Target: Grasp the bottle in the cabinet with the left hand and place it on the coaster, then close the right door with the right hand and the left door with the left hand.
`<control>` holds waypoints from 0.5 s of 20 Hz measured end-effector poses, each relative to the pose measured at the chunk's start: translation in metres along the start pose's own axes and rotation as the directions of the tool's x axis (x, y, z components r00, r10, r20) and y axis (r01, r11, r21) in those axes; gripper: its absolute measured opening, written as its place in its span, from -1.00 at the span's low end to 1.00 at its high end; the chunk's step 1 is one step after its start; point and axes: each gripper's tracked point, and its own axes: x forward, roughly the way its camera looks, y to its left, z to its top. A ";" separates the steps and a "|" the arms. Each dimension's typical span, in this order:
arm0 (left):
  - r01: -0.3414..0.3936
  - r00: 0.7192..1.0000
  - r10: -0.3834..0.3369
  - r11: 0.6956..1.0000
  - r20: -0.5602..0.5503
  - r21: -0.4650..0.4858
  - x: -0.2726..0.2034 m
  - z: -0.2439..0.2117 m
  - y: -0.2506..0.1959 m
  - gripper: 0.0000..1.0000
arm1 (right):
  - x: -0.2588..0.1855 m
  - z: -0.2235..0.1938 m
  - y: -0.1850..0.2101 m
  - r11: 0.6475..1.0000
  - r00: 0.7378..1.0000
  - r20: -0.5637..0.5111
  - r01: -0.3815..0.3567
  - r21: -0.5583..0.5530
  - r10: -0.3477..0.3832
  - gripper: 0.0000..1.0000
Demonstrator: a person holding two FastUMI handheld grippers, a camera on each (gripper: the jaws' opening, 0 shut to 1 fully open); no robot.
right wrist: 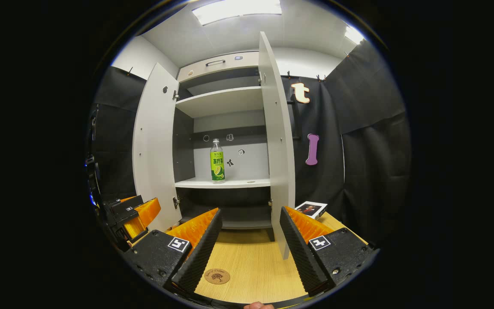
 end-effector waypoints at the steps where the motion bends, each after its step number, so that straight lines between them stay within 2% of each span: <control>1: -0.001 1.000 0.001 1.000 -0.001 -0.001 0.000 0.000 0.001 0.89 | 0.000 0.001 0.000 1.000 1.000 0.002 0.000 -0.001 0.000 0.67; 9: -0.005 1.000 0.005 1.000 -0.010 -0.001 -0.003 0.000 0.002 0.89 | 0.000 -0.001 0.005 1.000 1.000 -0.008 -0.014 -0.005 0.014 0.67; 10: -0.005 1.000 0.005 1.000 -0.008 0.001 -0.003 0.000 0.002 0.79 | 0.000 -0.001 0.005 1.000 1.000 -0.008 -0.016 -0.007 0.016 0.67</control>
